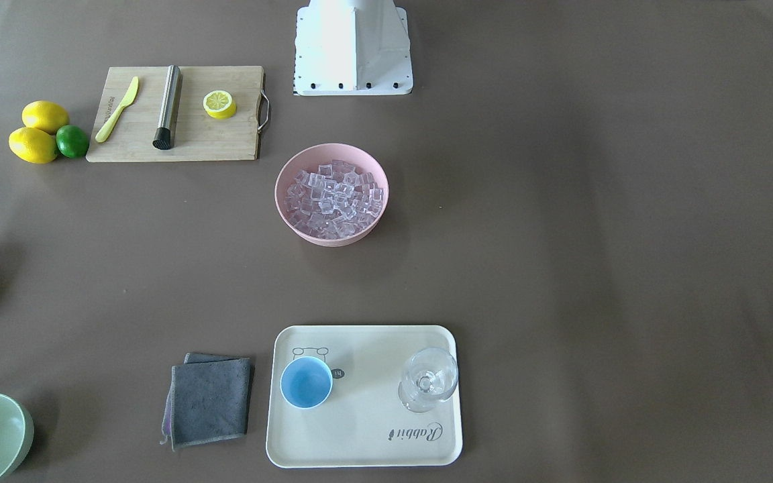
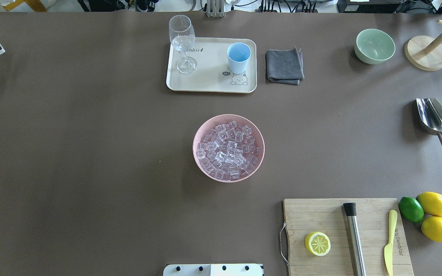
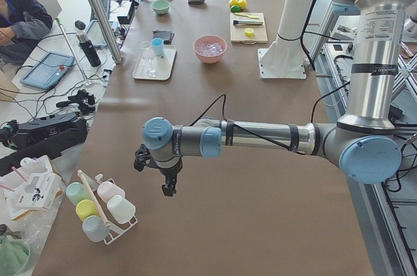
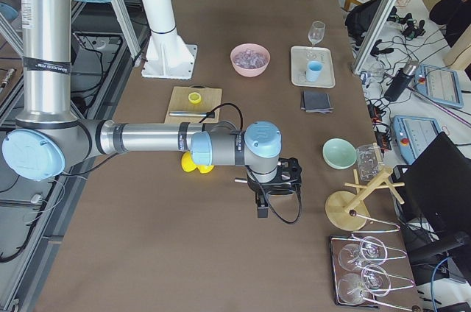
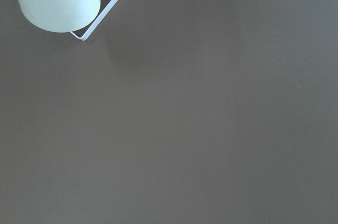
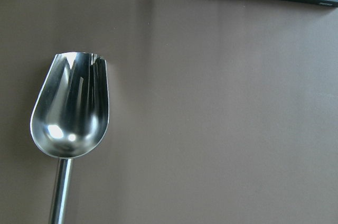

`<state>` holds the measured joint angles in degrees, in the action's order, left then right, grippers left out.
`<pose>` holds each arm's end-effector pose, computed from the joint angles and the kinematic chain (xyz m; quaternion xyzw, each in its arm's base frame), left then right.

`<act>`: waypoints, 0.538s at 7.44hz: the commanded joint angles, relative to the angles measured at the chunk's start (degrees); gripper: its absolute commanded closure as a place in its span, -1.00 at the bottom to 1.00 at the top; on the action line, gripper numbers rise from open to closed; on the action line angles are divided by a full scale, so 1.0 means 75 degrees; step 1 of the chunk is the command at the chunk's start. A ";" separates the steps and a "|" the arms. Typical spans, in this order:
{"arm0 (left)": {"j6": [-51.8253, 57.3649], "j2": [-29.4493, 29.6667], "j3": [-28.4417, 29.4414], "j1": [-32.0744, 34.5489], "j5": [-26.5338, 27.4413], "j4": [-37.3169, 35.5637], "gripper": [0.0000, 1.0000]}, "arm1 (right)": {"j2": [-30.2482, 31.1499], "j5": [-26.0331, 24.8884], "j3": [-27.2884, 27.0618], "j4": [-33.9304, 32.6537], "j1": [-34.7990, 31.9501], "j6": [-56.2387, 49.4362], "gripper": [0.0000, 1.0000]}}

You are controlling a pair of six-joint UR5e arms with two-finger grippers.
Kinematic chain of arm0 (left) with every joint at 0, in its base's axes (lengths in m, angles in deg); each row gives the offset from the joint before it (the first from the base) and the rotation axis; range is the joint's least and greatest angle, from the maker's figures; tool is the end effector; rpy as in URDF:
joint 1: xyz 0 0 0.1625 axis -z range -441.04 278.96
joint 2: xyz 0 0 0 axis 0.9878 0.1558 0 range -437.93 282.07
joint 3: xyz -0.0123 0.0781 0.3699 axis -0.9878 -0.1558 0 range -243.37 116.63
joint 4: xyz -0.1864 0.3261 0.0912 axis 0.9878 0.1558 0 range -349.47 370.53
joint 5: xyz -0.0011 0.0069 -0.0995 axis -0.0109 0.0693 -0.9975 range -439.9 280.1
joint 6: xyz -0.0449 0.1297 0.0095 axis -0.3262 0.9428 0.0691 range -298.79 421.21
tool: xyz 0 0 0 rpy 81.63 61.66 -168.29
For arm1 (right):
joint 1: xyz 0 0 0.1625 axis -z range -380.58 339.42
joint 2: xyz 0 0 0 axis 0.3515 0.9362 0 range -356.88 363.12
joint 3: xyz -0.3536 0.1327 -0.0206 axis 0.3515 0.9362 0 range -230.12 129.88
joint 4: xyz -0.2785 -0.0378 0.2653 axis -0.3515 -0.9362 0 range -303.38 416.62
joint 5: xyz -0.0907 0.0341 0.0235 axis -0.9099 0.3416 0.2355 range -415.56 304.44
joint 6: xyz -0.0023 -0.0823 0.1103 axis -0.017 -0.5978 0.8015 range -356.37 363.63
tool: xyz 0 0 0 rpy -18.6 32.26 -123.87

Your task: Put ice in cup with scoop

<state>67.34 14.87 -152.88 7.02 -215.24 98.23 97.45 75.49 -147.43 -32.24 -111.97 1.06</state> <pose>-0.0191 -0.4817 0.6224 0.0141 0.3852 0.0650 0.9205 0.0536 -0.4394 0.6172 0.0458 -0.3489 -0.0222 0.9358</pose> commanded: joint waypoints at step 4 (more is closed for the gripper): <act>-0.0067 0.0177 -0.0402 -0.0898 -0.0059 0.0893 -0.97 | 0.0182 0.0237 0.0435 0.3379 0.2115 0.4470 -1.00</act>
<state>67.38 15.47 -153.44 3.31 -215.85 103.46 96.86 79.76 -144.40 -17.18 -102.43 20.98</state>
